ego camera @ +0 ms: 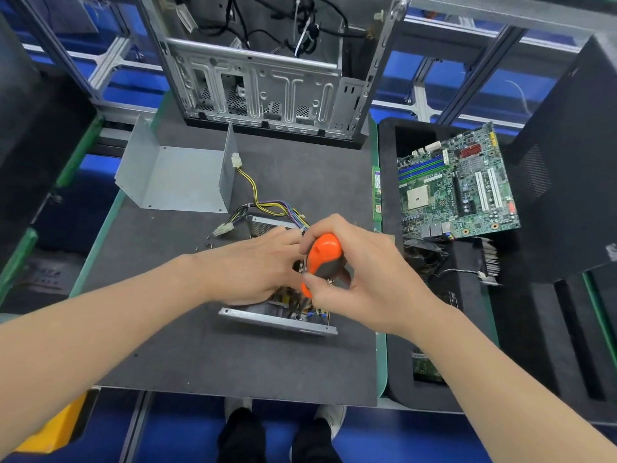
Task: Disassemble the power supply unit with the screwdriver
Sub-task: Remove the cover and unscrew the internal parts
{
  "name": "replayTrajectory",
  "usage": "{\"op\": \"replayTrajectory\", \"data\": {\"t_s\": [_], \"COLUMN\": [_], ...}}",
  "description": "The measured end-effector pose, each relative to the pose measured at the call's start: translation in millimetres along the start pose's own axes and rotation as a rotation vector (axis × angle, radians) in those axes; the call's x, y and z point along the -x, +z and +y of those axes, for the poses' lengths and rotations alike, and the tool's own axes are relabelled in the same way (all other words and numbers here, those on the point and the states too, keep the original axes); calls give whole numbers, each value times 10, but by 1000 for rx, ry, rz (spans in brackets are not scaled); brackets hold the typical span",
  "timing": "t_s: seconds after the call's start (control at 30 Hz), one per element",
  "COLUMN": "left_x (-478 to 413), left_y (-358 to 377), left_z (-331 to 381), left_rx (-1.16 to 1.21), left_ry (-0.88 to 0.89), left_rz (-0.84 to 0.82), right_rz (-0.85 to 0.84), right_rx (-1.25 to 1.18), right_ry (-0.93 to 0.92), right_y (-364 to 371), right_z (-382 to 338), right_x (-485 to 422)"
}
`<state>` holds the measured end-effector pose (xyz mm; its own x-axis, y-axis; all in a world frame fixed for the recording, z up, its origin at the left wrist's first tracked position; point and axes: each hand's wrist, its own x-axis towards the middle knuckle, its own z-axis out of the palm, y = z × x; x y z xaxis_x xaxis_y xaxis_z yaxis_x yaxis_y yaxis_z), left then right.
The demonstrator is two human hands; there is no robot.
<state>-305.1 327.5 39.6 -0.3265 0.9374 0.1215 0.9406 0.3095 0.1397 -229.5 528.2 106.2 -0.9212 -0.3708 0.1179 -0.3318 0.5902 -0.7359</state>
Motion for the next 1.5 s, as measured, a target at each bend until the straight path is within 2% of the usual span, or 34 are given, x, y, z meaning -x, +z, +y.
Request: {"op": "replayTrajectory", "data": {"t_s": [0.07, 0.13, 0.17, 0.27, 0.33, 0.43, 0.5, 0.57, 0.63, 0.7, 0.8, 0.9, 1.03, 1.13, 1.2, 1.27, 1.37, 1.4, 1.43, 1.5], "left_x": [-13, -28, -13, 85, 120, 98, 77, 70, 72, 86, 102, 108, 104, 122, 135, 146, 152, 151, 143, 146], "left_y": [2, -27, -58, -155, -222, -176, -181, -213, -229, -214, -191, -169, -117, -133, -149, -171, -166, -180, -174, -161], "left_z": [20, 3, 7, 38, 106, 175, 198, 224, 232, 248, 293, 328, 308, 316, 332, 348, 362, 375, 378, 378], "left_rx": [-26, 133, 281, 838, 1110, 1026, 1005, 1037, 1045, 1063, 1077, 1076, 865, 872, 850, 835, 853, 833, 788, 713], "left_ry": [-10, 24, 8, -199, -274, -351, -350, -342, -346, -334, -341, -347, -343, -292, -258, -261, -282, -271, -244, -180], "left_rz": [61, -37, -86, -10, -44, -75, -57, -41, -21, -15, 0, -12, -80, -83, -77, -61, -42, -29, 8, 28], "right_rz": [-91, -148, -168, -259, -303, -285, -221, -96, -3, -5, -89, -245, -533, -678, -629, -459, -64, 15, 45, -7], "right_rx": [-12, -9, -7, -22, 13, 183, 381, 600, 708, 710, 572, 492, 436, 442, 463, 540, 699, 730, 743, 747], "right_ry": [-24, -35, -26, 33, 34, 21, 69, 222, 415, 526, 592, 459, 139, -84, -110, -26, 361, 470, 534, 558], "right_y": [-69, -136, -170, -252, -275, -297, -277, -195, -66, 69, 92, -86, -336, -371, -356, -242, 69, 175, 260, 315], "right_z": [-30, -65, -80, -150, -208, -347, -453, -560, -662, -713, -690, -608, -504, -490, -510, -556, -713, -758, -769, -748], "right_x": [-29, -70, -91, -145, -155, -132, -117, -124, -169, -241, -322, -304, -344, -433, -401, -284, -185, -200, -229, -286]}}
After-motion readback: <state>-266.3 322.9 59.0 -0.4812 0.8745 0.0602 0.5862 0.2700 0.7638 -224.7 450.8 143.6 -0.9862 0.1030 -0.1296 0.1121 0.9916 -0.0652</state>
